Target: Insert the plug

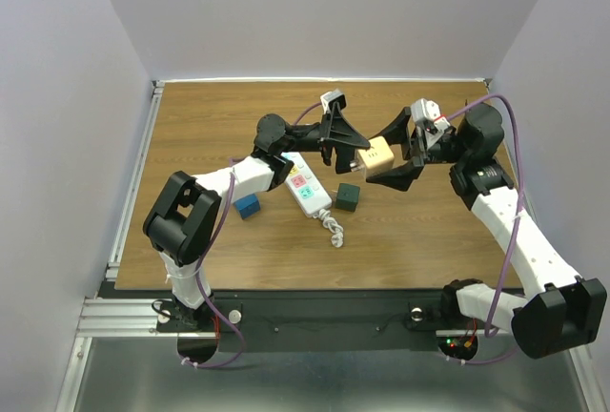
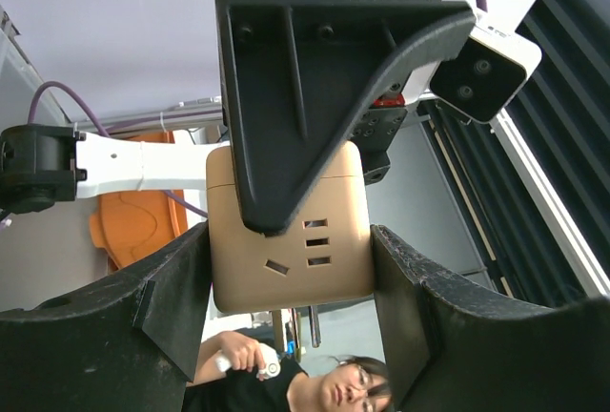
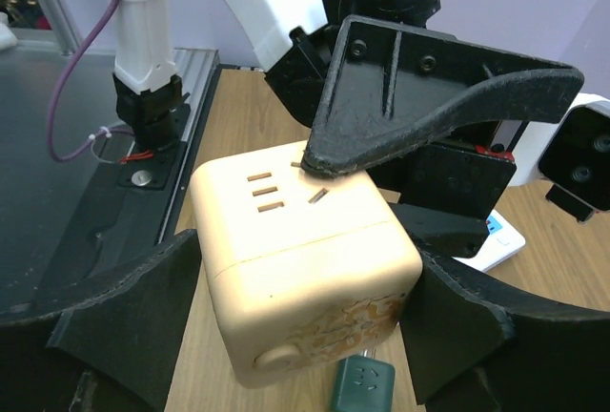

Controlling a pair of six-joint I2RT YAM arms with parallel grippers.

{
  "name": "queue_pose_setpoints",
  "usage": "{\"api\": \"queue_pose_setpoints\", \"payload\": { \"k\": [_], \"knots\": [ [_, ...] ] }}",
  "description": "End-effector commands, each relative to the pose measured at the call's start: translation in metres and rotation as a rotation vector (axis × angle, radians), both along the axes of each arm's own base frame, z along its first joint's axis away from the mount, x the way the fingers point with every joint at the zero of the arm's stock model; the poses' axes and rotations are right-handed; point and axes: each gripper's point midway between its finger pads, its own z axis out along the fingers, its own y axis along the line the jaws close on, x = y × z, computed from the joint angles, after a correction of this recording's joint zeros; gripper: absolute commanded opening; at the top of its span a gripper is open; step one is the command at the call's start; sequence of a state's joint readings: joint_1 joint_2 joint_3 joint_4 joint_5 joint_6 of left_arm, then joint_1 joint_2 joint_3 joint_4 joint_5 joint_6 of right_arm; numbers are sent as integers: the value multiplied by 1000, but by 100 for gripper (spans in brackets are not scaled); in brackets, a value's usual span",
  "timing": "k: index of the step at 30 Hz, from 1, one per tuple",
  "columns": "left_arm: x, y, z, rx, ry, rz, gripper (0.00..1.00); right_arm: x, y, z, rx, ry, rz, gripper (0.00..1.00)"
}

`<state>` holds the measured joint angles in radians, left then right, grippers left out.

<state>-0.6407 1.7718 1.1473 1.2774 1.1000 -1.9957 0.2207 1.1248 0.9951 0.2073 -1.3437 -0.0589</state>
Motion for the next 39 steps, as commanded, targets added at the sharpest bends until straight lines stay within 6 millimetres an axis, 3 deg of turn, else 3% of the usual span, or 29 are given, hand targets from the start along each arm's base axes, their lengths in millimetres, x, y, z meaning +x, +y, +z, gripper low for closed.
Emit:
{"api": "queue_pose_setpoints", "payload": {
  "k": [1, 11, 18, 20, 24, 27, 30, 37, 39],
  "knots": [
    [-85, 62, 65, -464, -565, -79, 0, -9, 3, 23, 21, -99, 40, 81],
    [-90, 65, 68, -471, -590, -77, 0, -10, 2, 25, 26, -106, 24, 67],
    [-83, 63, 55, -442, -567, -69, 1, -14, 1, 29, 28, -101, 33, 30],
    [-80, 61, 52, -436, -560, -63, 6, -15, 1, 29, 29, -97, 29, 1],
    [-74, 59, 45, -432, -552, -43, 37, -12, 0, 26, 33, -80, -8, 0],
    [-70, 58, 38, -420, -542, -30, 54, -5, 0, 25, 44, -20, -66, 0],
    [-61, 58, 30, -408, -540, -1, 61, 7, -3, 21, 58, 22, -154, 0],
    [-43, 57, 19, -391, -543, 44, 99, 38, -7, 0, 71, 139, -319, 0],
    [-32, 58, 13, -379, -537, 71, 99, 47, -8, -4, 56, 170, -347, 1]
  ]
}}
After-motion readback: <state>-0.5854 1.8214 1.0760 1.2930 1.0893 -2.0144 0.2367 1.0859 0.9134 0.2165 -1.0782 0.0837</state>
